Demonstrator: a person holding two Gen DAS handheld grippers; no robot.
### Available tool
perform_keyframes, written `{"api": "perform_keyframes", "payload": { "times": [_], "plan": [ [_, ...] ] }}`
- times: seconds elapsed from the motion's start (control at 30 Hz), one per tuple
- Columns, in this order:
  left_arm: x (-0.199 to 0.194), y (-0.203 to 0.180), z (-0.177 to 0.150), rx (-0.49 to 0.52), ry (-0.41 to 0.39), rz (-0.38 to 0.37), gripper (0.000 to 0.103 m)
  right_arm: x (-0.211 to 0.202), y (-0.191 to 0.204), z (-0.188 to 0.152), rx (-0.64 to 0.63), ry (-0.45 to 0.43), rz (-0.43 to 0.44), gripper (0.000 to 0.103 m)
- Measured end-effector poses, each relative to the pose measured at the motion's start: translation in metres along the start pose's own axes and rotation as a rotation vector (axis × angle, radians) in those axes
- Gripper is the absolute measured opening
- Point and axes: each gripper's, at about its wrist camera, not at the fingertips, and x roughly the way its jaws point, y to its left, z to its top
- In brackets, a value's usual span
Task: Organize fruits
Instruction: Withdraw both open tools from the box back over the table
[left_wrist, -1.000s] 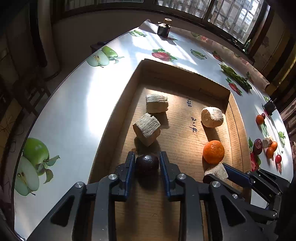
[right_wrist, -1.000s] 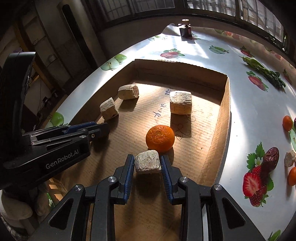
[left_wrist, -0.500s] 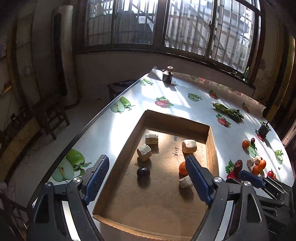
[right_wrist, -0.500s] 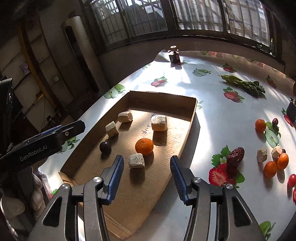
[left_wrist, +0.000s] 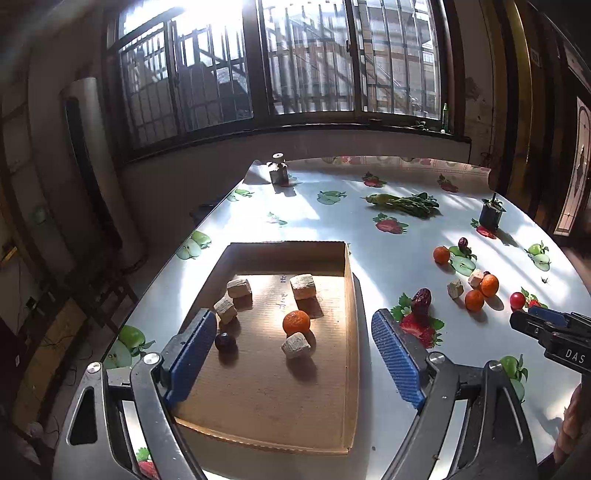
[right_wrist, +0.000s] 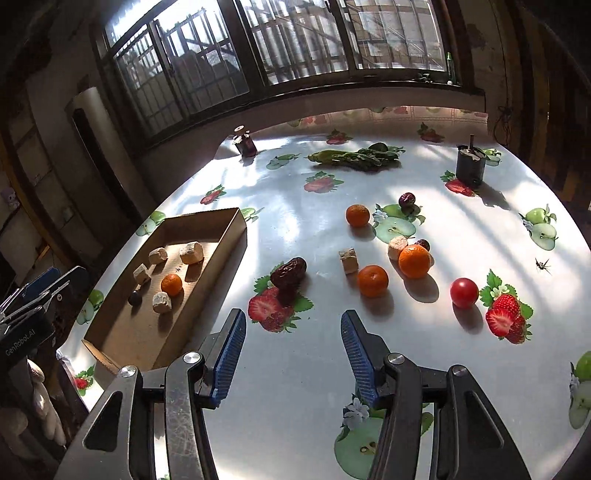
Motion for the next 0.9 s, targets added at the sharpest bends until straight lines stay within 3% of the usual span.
{"api": "perform_keyframes", "payload": {
  "times": [0.23, 0.43, 0.57, 0.83, 0.9],
  "plan": [
    [0.016, -0.02, -0.005, -0.01, 0.091, -0.112, 0.085, -0.025, -0.088, -0.003, 0.126, -0.022, -0.119, 0.057],
    [0.033, -0.06, -0.012, 0.033, 0.157, -0.209, 0.085, -0.029, -0.145, 0.003, 0.23, -0.012, -0.188, 0.057],
    [0.037, -0.081, -0.014, 0.054, 0.175, -0.256, 0.085, -0.013, -0.155, 0.011, 0.24, 0.013, -0.196, 0.057],
    [0.06, -0.122, -0.006, 0.081, 0.192, -0.343, 0.084, 0.058, -0.136, 0.023, 0.149, 0.099, -0.176, 0.057],
    [0.069, -0.132, -0.002, 0.081, 0.211, -0.362, 0.067, 0.066, -0.132, 0.022, 0.128, 0.101, -0.178, 0.057]
  ]
}}
